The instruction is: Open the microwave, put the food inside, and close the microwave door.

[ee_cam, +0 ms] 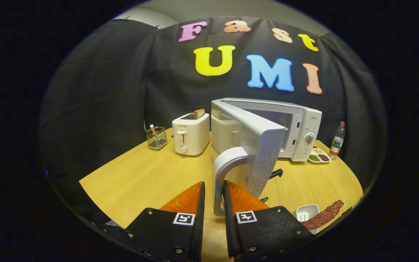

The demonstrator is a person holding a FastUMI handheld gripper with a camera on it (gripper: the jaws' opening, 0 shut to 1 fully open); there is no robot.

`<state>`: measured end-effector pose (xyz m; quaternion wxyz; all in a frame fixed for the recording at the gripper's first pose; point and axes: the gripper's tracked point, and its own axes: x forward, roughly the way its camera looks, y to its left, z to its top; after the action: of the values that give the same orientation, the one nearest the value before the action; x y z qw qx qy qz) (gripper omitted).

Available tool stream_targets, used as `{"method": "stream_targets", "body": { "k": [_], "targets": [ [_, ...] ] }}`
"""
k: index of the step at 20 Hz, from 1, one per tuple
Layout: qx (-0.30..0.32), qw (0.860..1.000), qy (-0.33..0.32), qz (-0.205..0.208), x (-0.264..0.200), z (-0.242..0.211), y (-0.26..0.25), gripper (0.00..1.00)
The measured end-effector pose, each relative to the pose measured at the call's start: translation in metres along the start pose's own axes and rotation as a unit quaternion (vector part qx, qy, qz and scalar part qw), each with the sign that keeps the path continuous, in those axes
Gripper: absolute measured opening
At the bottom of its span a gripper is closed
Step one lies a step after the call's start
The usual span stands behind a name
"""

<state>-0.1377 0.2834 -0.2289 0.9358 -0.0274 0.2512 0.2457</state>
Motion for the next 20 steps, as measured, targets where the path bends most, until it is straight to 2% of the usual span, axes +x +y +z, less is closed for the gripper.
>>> {"method": "stream_targets", "body": {
  "k": [4,5,7,10,11,13,14,20],
  "targets": [
    [0.0,0.992,0.02,0.128,-0.02,-0.013,0.048,0.27],
    [0.001,0.988,0.022,0.151,-0.028,-0.013,0.053,0.27],
    [-0.002,0.985,0.014,0.17,-0.045,-0.007,0.051,0.27],
    [0.001,0.985,-0.012,0.173,-0.064,0.008,0.033,0.31],
    [0.006,0.985,-0.022,0.169,-0.07,0.013,0.023,0.48],
    [0.012,0.989,-0.043,0.144,-0.079,0.024,-0.004,0.95],
    [0.013,0.99,-0.054,0.127,-0.081,0.029,-0.019,1.0],
    [0.03,0.997,-0.059,0.037,-0.093,0.025,-0.11,1.0]
  ]
}}
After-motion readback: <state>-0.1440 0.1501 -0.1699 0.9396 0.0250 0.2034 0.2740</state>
